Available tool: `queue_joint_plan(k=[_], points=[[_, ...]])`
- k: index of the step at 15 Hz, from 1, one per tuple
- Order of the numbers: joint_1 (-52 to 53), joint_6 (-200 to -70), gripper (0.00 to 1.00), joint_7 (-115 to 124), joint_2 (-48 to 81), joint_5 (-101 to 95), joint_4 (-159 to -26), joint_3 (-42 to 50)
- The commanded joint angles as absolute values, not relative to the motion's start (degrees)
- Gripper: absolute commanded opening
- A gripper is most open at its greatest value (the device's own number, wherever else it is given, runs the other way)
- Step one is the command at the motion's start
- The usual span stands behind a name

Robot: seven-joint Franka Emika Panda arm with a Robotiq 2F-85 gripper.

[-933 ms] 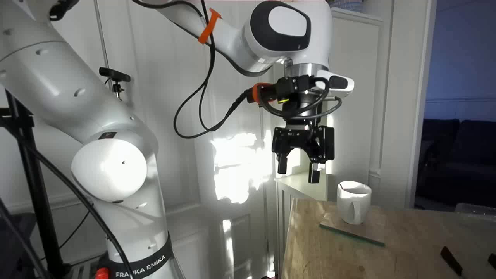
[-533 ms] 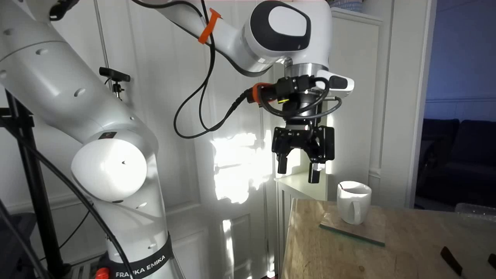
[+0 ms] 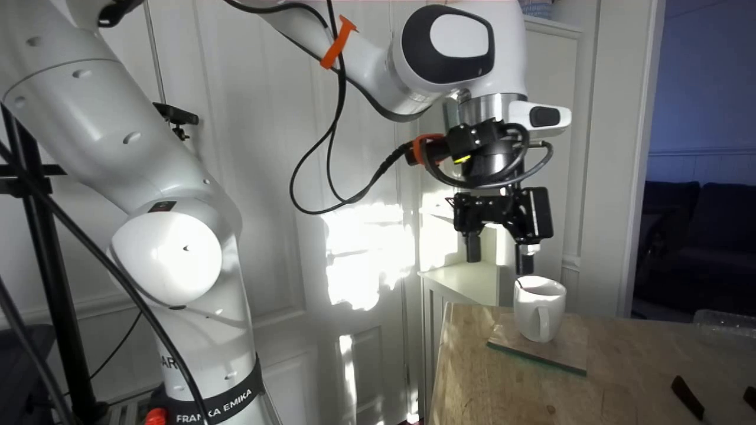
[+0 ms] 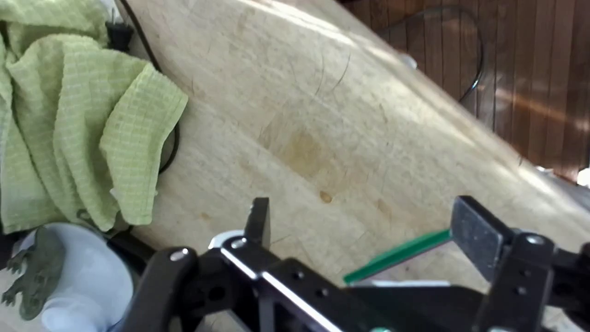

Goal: Move the plate forward

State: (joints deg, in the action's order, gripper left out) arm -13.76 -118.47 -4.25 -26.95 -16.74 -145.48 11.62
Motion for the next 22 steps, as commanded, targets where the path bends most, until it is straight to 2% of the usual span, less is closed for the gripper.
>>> queue_joint_plan(k=[1,8,12,14,15,22], points=[[-17.1,-126.3,1.0,-1.2,-16.5,-21.4,-138.0,12.9],[-22.0,-136.1,1.0,5.7,1.1,-30.5,-125.9,17.4],[-21.2,-146.4,1.0,12.9,10.8,-38.5,-120.9,20.3],[-19.5,-146.6,1.0,18.3,15.4,-43.8,-116.8,22.3],[-20.2,-146.4,1.0,12.7,10.9,-38.8,-121.5,21.4],[-19.8,-145.3,1.0,12.8,14.0,-38.4,-118.9,21.5]])
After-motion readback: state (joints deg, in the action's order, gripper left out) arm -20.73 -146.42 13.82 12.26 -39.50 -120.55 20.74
